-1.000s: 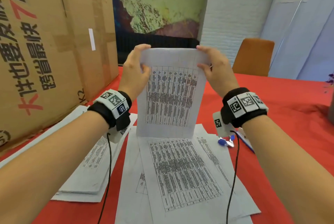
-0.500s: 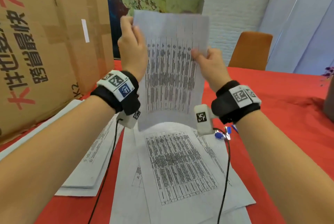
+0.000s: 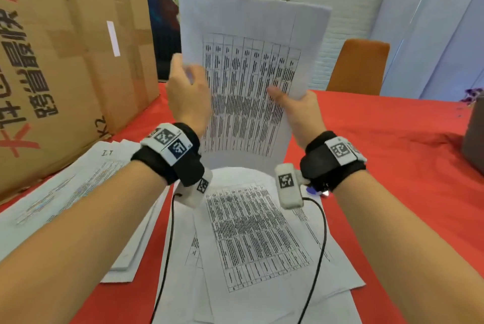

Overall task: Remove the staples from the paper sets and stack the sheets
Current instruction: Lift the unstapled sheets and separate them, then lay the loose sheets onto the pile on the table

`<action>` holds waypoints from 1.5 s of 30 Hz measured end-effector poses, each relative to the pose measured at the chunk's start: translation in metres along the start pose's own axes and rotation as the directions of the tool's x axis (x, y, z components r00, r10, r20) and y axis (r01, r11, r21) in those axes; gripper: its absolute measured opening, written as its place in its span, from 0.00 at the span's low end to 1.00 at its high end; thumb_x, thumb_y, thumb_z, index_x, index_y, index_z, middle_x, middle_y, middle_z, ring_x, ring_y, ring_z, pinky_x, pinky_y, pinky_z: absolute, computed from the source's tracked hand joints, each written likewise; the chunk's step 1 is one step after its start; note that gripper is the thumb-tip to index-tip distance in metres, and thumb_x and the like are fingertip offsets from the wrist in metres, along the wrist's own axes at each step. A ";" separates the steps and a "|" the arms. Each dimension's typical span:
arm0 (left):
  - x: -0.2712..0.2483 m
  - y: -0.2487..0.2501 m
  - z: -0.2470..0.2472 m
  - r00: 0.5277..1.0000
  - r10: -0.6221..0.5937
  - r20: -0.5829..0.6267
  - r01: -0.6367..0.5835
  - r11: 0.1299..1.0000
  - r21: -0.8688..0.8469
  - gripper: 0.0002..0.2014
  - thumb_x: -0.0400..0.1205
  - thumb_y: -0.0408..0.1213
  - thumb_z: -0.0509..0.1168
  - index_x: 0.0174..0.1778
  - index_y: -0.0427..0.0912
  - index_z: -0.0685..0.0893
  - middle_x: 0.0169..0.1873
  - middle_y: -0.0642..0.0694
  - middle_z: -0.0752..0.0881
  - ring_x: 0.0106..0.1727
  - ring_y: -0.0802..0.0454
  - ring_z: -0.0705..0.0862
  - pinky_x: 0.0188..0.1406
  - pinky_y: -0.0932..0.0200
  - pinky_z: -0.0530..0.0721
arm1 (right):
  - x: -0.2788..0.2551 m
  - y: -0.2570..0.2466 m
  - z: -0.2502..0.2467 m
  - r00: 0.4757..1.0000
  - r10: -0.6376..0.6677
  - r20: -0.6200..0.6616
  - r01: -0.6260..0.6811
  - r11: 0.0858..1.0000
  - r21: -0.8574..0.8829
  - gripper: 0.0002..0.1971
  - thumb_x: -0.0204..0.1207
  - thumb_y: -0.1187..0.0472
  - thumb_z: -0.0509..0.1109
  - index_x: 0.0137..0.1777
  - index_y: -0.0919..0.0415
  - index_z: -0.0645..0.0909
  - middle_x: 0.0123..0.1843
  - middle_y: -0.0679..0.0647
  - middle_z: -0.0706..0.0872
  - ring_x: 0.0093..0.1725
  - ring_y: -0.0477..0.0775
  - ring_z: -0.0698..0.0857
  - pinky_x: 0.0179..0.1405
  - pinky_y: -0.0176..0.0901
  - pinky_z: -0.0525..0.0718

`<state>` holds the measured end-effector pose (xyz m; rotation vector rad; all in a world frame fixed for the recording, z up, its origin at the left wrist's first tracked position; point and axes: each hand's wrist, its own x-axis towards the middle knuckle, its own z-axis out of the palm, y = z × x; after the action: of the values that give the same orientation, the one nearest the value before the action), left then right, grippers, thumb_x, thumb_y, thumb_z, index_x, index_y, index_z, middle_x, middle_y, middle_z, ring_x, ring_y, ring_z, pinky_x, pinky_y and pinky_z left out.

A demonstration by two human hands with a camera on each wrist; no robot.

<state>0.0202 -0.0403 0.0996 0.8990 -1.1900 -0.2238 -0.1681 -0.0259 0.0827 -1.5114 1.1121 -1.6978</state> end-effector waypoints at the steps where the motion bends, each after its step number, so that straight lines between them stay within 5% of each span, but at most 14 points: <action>1: -0.003 -0.004 -0.001 0.999 -0.042 0.015 0.042 0.999 0.003 0.09 0.82 0.35 0.52 0.47 0.45 0.78 0.31 0.52 0.76 0.30 0.64 0.75 0.34 0.67 0.72 | -0.003 0.007 -0.001 1.000 0.029 0.009 -0.029 0.999 0.013 0.16 0.72 0.56 0.77 0.56 0.61 0.81 0.52 0.53 0.89 0.50 0.46 0.88 0.53 0.42 0.86; 4: -0.029 -0.037 -0.006 0.958 -0.249 0.143 0.225 0.960 0.169 0.12 0.83 0.34 0.53 0.33 0.48 0.68 0.28 0.49 0.70 0.31 0.49 0.68 0.33 0.54 0.65 | -0.019 0.048 -0.006 0.968 0.232 0.097 -0.209 0.957 -0.202 0.13 0.75 0.61 0.75 0.57 0.64 0.83 0.53 0.57 0.89 0.50 0.53 0.88 0.57 0.52 0.85; 8: -0.023 -0.056 -0.014 0.952 -0.251 0.177 0.187 0.931 0.315 0.16 0.86 0.33 0.54 0.30 0.42 0.66 0.28 0.48 0.69 0.37 0.48 0.67 0.31 0.57 0.54 | -0.017 0.073 -0.036 0.769 0.567 0.296 -0.242 0.686 -0.686 0.21 0.76 0.53 0.73 0.64 0.67 0.82 0.61 0.59 0.87 0.59 0.59 0.86 0.65 0.57 0.82; 11: -0.006 -0.051 -0.025 0.933 -0.214 0.289 0.110 0.935 0.338 0.12 0.85 0.33 0.56 0.36 0.33 0.75 0.28 0.45 0.71 0.37 0.47 0.71 0.35 0.58 0.62 | 0.000 0.063 -0.080 0.854 0.519 -0.029 -0.185 0.251 -0.950 0.30 0.76 0.42 0.69 0.70 0.63 0.77 0.68 0.58 0.82 0.66 0.61 0.81 0.65 0.49 0.79; 13: -0.011 -0.050 -0.032 0.895 -0.200 0.399 0.040 0.926 0.375 0.14 0.84 0.32 0.59 0.32 0.33 0.76 0.27 0.37 0.72 0.34 0.44 0.73 0.34 0.53 0.67 | -0.003 0.067 -0.117 0.848 0.481 -0.223 -0.226 -0.051 -0.973 0.26 0.80 0.44 0.64 0.69 0.62 0.78 0.70 0.60 0.81 0.68 0.61 0.81 0.66 0.48 0.78; 16: -0.036 -0.054 -0.042 0.776 -0.275 0.567 0.031 0.916 0.401 0.20 0.83 0.33 0.61 0.24 0.42 0.68 0.22 0.46 0.66 0.26 0.50 0.66 0.27 0.53 0.61 | -0.022 0.091 -0.160 0.780 0.546 -0.306 -0.213 -0.228 -0.950 0.23 0.80 0.48 0.65 0.68 0.64 0.81 0.66 0.61 0.84 0.65 0.59 0.84 0.55 0.40 0.79; 20: -0.059 -0.068 -0.040 0.640 -0.328 0.694 0.080 0.928 0.365 0.21 0.83 0.35 0.61 0.26 0.46 0.61 0.23 0.52 0.61 0.24 0.56 0.58 0.25 0.59 0.55 | -0.021 0.101 -0.162 0.777 0.472 -0.415 -0.431 -0.081 -0.899 0.27 0.82 0.44 0.62 0.66 0.68 0.77 0.65 0.66 0.83 0.64 0.64 0.82 0.56 0.46 0.79; 23: -0.066 -0.068 -0.036 0.622 -0.311 0.719 0.032 0.927 0.374 0.21 0.84 0.36 0.61 0.26 0.46 0.61 0.23 0.51 0.61 0.26 0.54 0.58 0.28 0.58 0.54 | -0.004 0.084 -0.145 0.850 0.295 -0.436 -0.524 0.391 -0.757 0.25 0.77 0.51 0.70 0.64 0.70 0.72 0.61 0.71 0.82 0.61 0.71 0.82 0.51 0.52 0.77; 25: -0.070 -0.064 -0.032 0.615 -0.279 0.737 -0.004 0.934 0.357 0.21 0.84 0.36 0.60 0.26 0.46 0.61 0.23 0.51 0.61 0.26 0.54 0.58 0.29 0.58 0.54 | 0.006 0.060 -0.122 0.901 0.189 -0.390 -0.391 0.742 -0.545 0.27 0.65 0.54 0.71 0.62 0.65 0.70 0.56 0.65 0.81 0.57 0.66 0.83 0.51 0.53 0.79; 27: -0.072 -0.061 -0.028 0.621 -0.250 0.743 -0.034 0.939 0.344 0.22 0.85 0.36 0.60 0.25 0.46 0.60 0.22 0.52 0.61 0.26 0.53 0.59 0.29 0.57 0.54 | 0.013 0.038 -0.092 0.914 0.143 -0.379 -0.231 0.953 -0.198 0.28 0.56 0.58 0.69 0.59 0.62 0.73 0.49 0.57 0.81 0.46 0.57 0.83 0.45 0.48 0.82; 30: -0.075 -0.058 -0.025 0.642 -0.210 0.738 -0.065 0.943 0.325 0.23 0.84 0.38 0.60 0.24 0.47 0.60 0.22 0.53 0.61 0.26 0.53 0.60 0.30 0.57 0.54 | 0.018 0.019 -0.045 0.949 0.160 -0.272 -0.131 0.984 0.123 0.16 0.61 0.64 0.73 0.50 0.58 0.78 0.39 0.51 0.80 0.35 0.48 0.79 0.35 0.40 0.80; 33: -0.075 -0.054 -0.024 0.648 -0.207 0.733 -0.066 0.944 0.325 0.23 0.84 0.38 0.60 0.24 0.47 0.61 0.21 0.53 0.62 0.26 0.52 0.61 0.29 0.57 0.55 | 0.012 0.023 -0.015 0.976 0.121 -0.179 -0.101 0.988 0.117 0.14 0.72 0.63 0.72 0.56 0.55 0.76 0.42 0.49 0.81 0.41 0.48 0.80 0.42 0.41 0.81; 36: -0.075 -0.049 -0.024 0.656 -0.194 0.729 -0.084 0.941 0.327 0.23 0.84 0.38 0.60 0.23 0.47 0.61 0.21 0.53 0.63 0.26 0.53 0.61 0.29 0.56 0.56 | 0.011 0.025 0.004 0.978 0.139 -0.156 -0.121 0.986 0.117 0.07 0.68 0.56 0.71 0.44 0.52 0.78 0.39 0.52 0.82 0.40 0.53 0.81 0.44 0.51 0.81; 45: -0.076 -0.042 -0.020 0.665 -0.176 0.726 -0.102 0.941 0.323 0.22 0.85 0.36 0.60 0.23 0.46 0.65 0.20 0.53 0.65 0.24 0.54 0.62 0.24 0.59 0.57 | 0.029 0.007 0.024 0.927 0.118 -0.357 -0.162 0.982 -0.097 0.21 0.78 0.43 0.65 0.29 0.55 0.74 0.29 0.48 0.78 0.34 0.51 0.78 0.39 0.44 0.75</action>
<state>0.0201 -0.0129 0.0148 1.1847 -2.0383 -0.4659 -0.1504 -0.0591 0.0902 -1.1916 1.4985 -1.8714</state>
